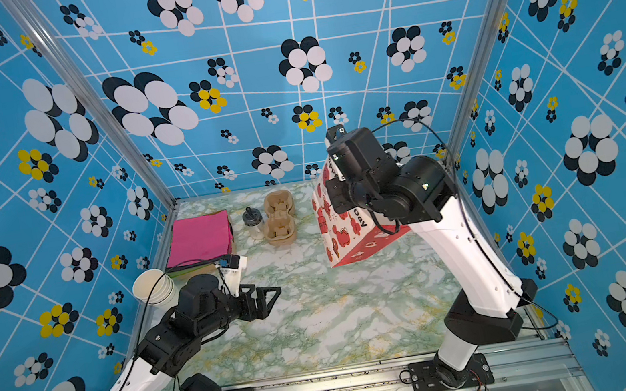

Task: Pack the takeout coffee
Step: 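Lift the red-printed gift bag by its handle and carry it toward the cups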

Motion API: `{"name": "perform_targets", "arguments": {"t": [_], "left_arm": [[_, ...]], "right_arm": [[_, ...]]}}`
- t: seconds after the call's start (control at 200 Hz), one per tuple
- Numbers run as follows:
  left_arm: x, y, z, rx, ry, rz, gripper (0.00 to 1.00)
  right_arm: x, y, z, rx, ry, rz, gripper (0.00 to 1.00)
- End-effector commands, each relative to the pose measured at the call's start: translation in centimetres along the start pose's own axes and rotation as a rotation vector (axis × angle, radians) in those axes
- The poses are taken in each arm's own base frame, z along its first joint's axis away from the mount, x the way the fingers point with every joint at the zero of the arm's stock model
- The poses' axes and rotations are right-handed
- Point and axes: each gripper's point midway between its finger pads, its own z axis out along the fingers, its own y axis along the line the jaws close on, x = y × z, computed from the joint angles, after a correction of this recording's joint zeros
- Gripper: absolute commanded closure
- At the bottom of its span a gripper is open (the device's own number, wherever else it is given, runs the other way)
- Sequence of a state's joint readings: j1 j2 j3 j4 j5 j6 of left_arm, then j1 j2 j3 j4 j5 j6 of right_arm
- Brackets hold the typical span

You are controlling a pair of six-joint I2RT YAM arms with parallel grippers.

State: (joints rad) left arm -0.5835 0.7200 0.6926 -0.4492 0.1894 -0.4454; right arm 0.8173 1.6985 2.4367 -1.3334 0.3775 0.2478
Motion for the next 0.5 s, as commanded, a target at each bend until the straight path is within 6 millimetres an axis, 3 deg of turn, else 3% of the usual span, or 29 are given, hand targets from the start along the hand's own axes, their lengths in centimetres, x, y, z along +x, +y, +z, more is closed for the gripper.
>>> {"name": "perform_targets", "arguments": {"t": [0.0,0.29,0.495], "left_arm": [[-0.2,0.8,-1.1,-0.044,-0.024,-0.01,0.01],[-2.0,2.5,-5.5,-0.166,-0.186,-0.027,0.01],[-2.4,4.1,-8.5,-0.247,-0.306,-0.055,0.01]], "right_arm": [[1.1,3.1,0.9,-0.026,0.049,-0.063,1.0],[6.4,13.0,5.4,-0.151,0.217,-0.226,1.0],[9.9,17.5,7.8,-0.193,0.313,-0.263,1.0]]}}
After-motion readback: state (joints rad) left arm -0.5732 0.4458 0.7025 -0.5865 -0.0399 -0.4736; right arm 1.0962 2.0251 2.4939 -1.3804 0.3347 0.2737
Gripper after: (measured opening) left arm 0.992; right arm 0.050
